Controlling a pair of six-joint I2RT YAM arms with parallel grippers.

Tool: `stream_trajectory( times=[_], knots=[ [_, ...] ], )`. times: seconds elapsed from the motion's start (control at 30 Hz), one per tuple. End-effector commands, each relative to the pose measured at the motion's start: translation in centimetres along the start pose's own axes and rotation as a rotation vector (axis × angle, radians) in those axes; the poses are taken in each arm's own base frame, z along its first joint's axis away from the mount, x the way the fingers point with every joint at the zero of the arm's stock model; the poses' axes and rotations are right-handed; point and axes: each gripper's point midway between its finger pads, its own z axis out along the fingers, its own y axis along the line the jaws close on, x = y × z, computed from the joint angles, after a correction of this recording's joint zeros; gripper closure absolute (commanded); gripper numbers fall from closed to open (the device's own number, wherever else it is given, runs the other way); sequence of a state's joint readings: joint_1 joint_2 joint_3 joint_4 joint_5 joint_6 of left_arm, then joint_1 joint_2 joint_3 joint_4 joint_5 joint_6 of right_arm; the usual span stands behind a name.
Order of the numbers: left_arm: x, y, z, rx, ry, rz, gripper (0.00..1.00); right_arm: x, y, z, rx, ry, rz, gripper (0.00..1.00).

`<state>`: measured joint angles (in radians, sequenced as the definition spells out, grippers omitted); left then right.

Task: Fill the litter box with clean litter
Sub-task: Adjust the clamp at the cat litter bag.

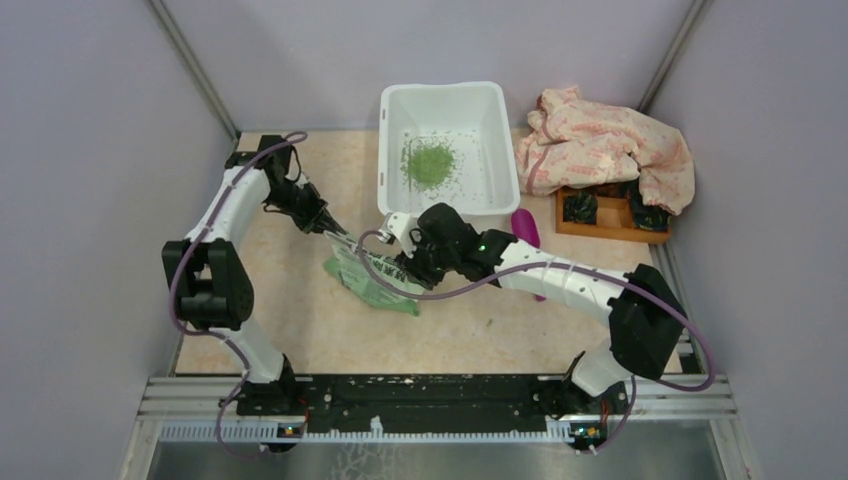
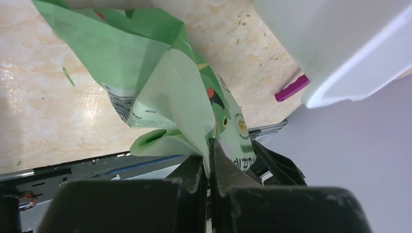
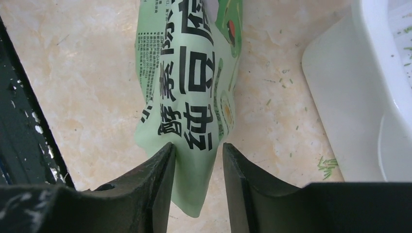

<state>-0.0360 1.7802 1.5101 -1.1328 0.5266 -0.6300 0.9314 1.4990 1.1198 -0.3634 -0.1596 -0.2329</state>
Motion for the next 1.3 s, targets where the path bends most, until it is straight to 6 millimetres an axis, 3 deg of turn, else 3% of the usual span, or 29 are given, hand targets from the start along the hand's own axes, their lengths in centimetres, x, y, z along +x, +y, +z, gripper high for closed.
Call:
stream_trajectory(
  times=[0.0,0.13,0.17,0.33,0.63,0.83,1.1,1.17,1.2,1.27],
  knots=[
    [1.8,-0.4,-2.8,0.062,-0.043,0.05,1.0,-1.6,0.0,-0.1,0.008,-0.057,-0.054,0.65],
    [2.8,-0.3,-3.5,0.094,-0.069,0.057,1.0,-2.1,1.1,0.0,-0.054,-0.097,-0.067,0.98],
    [3.1,-0.4,-3.7,0.109,-0.082,0.061,1.0,-2.2,1.1,0.0,-0.053,-0.098,-0.073,1.0],
    [4.6,0.5,-3.5,0.154,-0.109,0.063,0.98,-2.5,-0.2,-1.4,0.019,-0.091,-0.124,1.0],
    [7.9,2.0,-2.6,0.236,-0.098,0.051,0.84,-2.7,-3.9,-4.8,0.153,-0.079,-0.135,1.0],
    [8.1,2.5,-2.3,0.25,-0.133,0.056,0.64,-1.4,-6.1,-5.5,0.242,-0.049,-0.15,1.0],
    [6.2,2.1,0.8,0.319,-0.115,0.026,0.38,-1.2,-5.9,-5.0,0.221,-0.059,-0.132,1.0],
    [5.8,2.1,1.2,0.323,-0.116,0.015,0.21,-1.2,-5.9,-5.0,0.219,-0.06,-0.128,1.0],
    [5.6,2.1,1.4,0.32,-0.116,0.008,0.05,-1.1,-5.8,-5.0,0.216,-0.057,-0.127,1.0],
    [5.4,2.0,1.7,0.32,-0.099,-0.009,0.01,-1.2,-5.7,-5.2,0.216,-0.062,-0.126,1.0]
  ],
)
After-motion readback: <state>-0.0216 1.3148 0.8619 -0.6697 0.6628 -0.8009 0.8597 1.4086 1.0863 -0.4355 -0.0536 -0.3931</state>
